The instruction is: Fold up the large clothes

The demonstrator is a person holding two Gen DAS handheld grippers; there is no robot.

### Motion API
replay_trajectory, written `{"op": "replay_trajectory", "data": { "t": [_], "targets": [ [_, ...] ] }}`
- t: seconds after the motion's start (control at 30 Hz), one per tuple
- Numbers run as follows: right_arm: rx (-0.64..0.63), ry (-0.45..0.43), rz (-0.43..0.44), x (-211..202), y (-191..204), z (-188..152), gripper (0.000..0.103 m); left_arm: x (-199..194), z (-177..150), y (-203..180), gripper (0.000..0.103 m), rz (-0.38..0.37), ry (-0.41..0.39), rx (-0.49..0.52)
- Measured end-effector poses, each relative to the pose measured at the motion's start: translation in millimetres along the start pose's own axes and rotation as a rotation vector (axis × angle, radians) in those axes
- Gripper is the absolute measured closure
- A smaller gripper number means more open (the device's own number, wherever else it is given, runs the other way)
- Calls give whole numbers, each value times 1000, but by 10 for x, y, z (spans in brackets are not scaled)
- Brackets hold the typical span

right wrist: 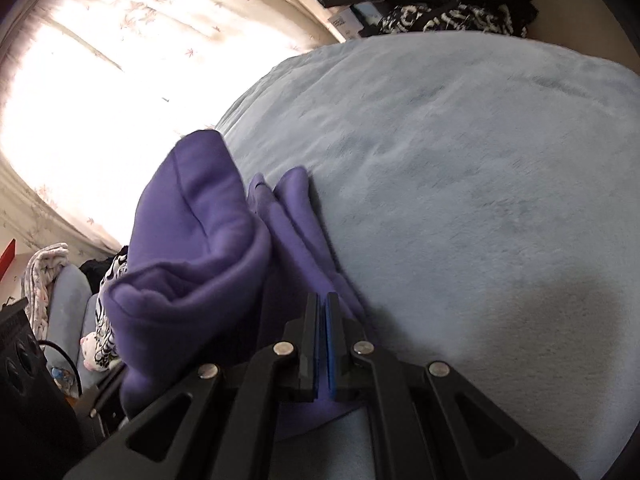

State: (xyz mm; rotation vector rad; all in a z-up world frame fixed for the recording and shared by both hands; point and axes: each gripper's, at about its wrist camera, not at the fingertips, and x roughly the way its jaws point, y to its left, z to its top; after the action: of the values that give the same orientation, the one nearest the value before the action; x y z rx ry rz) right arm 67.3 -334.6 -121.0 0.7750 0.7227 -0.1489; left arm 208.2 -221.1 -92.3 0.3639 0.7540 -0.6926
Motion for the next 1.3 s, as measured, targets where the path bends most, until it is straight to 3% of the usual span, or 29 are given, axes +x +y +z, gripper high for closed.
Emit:
{"op": "replay_trajectory", "data": {
  "t": [0.33, 0.43, 0.57, 0.63, 0.67, 0.77, 0.83, 0.9, 1.1, 1.3],
  "targets": [
    [8, -22, -53, -164, -161, 150, 101, 186, -90, -98, 83, 27, 10, 64],
    [7, -9, -24, -184, -150, 205, 101, 176, -7, -70, 82, 11, 21, 49],
    [15, 31, 90, -272, -84, 264, 99, 136, 39, 16, 79, -13, 37, 22],
    [1, 46, 128, -310, -15, 300, 88, 111, 37, 45, 78, -25, 43, 9],
    [-17, 53, 144, -331, 39, 334, 77, 109, 42, 48, 78, -27, 43, 7],
    [-54, 79, 151, -327, 157, 423, 75, 75, 53, 64, 61, -65, 41, -2],
    [-44, 120, 193, -275, 179, 486, 75, 27, 59, 49, 38, -89, 36, 5],
    [-43, 163, 234, -215, 230, 550, 75, -1, 60, 6, 32, -89, 28, 30],
    [-112, 253, 269, -65, 461, 632, 75, -5, 36, 20, 32, -109, 36, 46],
    [-190, 328, 204, 143, 589, 668, 75, -202, 107, 117, 32, -152, 24, 15]
  ]
}}
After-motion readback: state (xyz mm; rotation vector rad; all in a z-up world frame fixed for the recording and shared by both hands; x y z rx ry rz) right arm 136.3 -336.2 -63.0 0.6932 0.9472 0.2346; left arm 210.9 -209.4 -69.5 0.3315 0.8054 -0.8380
